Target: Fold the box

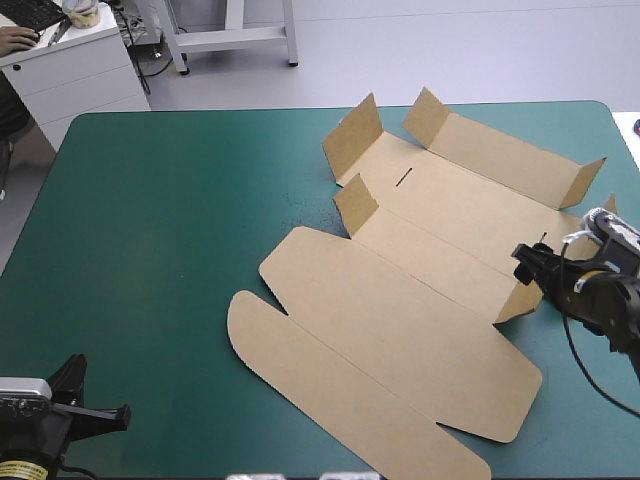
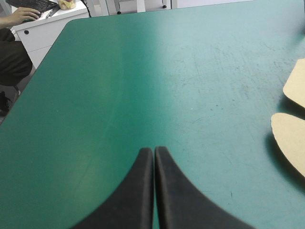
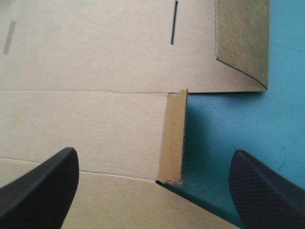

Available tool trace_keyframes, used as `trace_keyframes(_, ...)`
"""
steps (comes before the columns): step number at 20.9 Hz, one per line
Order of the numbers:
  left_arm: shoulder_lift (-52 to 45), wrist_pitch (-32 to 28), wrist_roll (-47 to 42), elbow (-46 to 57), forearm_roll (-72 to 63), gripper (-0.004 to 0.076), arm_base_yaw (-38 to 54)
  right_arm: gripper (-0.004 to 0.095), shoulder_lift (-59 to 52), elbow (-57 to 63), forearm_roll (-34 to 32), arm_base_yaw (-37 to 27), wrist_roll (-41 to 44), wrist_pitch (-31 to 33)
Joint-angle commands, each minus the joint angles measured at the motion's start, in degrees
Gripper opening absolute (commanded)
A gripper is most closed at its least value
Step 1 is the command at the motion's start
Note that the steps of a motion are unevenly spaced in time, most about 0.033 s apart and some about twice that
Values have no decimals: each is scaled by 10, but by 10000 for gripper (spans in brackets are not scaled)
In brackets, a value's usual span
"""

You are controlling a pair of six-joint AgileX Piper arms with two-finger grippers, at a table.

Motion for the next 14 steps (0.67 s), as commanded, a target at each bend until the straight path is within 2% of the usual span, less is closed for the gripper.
trace_keyframes(1, 13, -41, -4, -11, 0, -10, 1, 795, 69, -50, -23, 1, -2, 39)
trace_keyframes(4, 13, -41, -4, -11, 0, -10, 1, 795, 139, -70, -5, 1, -25, 78)
trace_keyframes(7, 13, -41, -4, -11, 0, -10, 1, 795, 184, -74, 34, 1, -41, 78)
trace_keyframes(9, 13, -41, -4, -11, 0, -10, 1, 795, 208, -74, 34, 1, -49, 76)
trace_keyframes(11, 13, -41, -4, -11, 0, -10, 1, 793, 225, -74, 67, -25, -65, 67)
trace_keyframes(12, 13, -41, -4, -11, 0, -10, 1, 777, 228, -74, 86, -38, -82, 65)
trace_keyframes(14, 13, -41, -4, -11, 0, -10, 1, 620, 230, -74, 139, -77, -138, 68)
